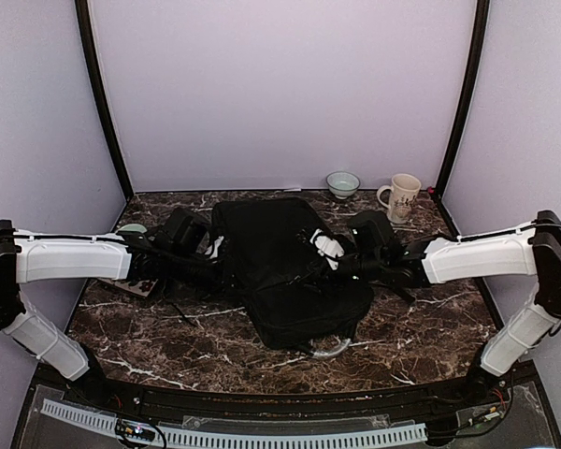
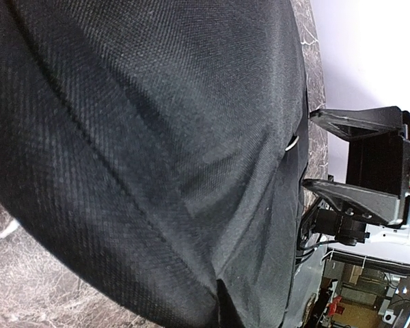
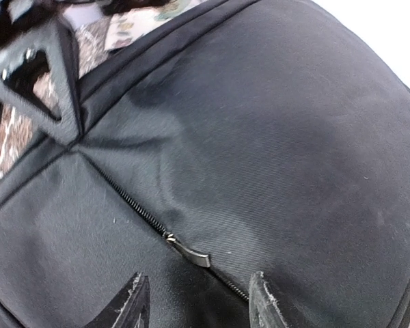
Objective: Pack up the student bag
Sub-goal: Pick up the second largest pocket of the bag from the student bag.
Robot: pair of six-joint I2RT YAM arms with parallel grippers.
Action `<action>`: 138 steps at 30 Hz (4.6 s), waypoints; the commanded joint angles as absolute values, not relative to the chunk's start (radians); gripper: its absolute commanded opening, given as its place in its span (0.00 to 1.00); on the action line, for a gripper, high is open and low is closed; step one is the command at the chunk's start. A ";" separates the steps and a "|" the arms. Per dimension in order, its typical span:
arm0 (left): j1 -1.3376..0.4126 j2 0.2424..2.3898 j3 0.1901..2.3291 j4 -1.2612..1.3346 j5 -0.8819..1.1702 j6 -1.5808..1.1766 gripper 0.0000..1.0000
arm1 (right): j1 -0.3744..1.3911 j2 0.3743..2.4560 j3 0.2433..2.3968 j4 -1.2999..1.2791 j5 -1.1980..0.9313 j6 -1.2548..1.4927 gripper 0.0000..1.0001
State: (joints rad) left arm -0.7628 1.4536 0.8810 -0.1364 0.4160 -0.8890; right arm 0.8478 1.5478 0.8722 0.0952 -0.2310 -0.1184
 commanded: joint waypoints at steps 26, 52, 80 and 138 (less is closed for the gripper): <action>-0.760 1.469 0.927 -0.087 0.489 -0.825 0.00 | 0.828 1.687 0.955 0.029 -0.425 -0.259 0.16; -0.760 1.493 0.955 -0.111 0.498 -0.811 0.00 | 0.729 1.719 0.971 0.050 -0.746 -0.002 0.39; -0.760 1.515 0.963 -0.116 0.519 -0.788 0.00 | 0.634 1.848 1.080 -0.028 -0.802 0.299 0.60; -0.759 1.667 0.963 -0.090 0.535 -0.734 0.00 | 0.686 1.874 1.100 -0.058 -0.852 0.464 0.51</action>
